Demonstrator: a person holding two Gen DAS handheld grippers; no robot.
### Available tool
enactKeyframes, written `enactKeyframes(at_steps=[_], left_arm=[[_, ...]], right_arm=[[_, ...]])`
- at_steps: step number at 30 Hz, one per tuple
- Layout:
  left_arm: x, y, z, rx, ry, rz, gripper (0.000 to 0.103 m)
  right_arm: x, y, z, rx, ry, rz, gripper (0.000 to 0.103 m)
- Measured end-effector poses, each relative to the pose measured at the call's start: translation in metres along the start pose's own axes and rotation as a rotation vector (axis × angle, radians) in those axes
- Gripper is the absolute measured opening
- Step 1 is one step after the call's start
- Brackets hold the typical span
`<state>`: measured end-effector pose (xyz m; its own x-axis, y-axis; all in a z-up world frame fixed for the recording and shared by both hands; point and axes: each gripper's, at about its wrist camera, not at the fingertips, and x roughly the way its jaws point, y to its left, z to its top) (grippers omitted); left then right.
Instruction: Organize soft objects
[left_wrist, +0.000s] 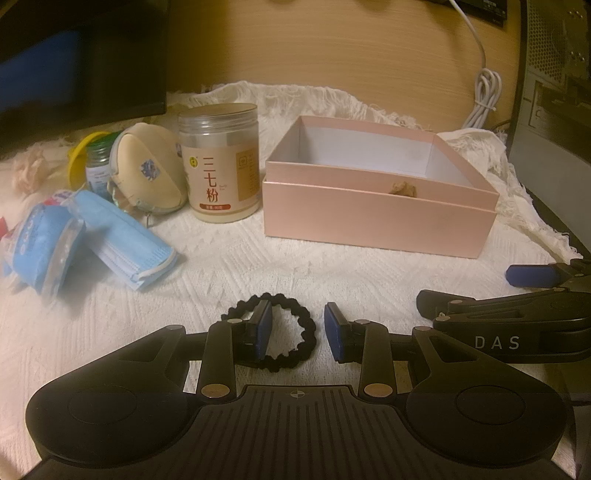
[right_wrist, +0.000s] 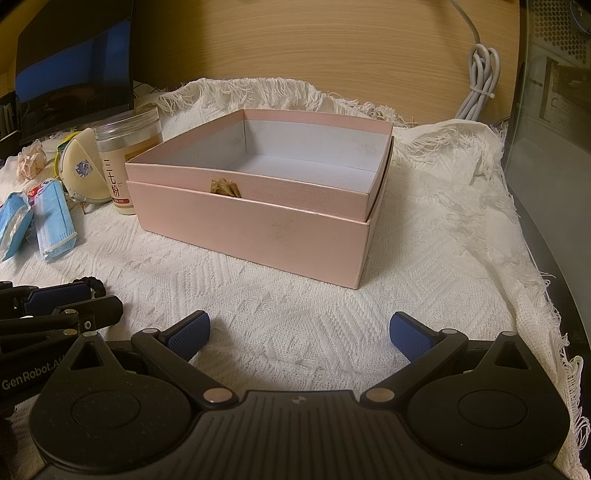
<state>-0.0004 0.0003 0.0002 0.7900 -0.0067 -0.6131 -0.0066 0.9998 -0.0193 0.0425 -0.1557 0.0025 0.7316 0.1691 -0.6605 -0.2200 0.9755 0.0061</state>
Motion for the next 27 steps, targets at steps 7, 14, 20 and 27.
enactKeyframes(at_steps=[7, 14, 20, 27], left_arm=[[0.0000, -0.0002, 0.0000, 0.001, 0.000, 0.001, 0.036], [0.0001, -0.0004, 0.0000, 0.002, 0.000, 0.002, 0.036], [0.0000, -0.0006, 0.0000, 0.002, 0.000, 0.002, 0.036], [-0.0005, -0.0039, 0.0005, 0.005, 0.000, 0.004, 0.036]], right_arm=[[-0.0001, 0.0000, 0.0002, 0.000, 0.000, 0.000, 0.103], [-0.0001, 0.0001, 0.0002, 0.000, 0.000, -0.001, 0.103], [0.0000, 0.0002, 0.0002, 0.000, 0.000, -0.001, 0.103], [0.0000, 0.0002, 0.0003, 0.000, 0.000, -0.001, 0.103]])
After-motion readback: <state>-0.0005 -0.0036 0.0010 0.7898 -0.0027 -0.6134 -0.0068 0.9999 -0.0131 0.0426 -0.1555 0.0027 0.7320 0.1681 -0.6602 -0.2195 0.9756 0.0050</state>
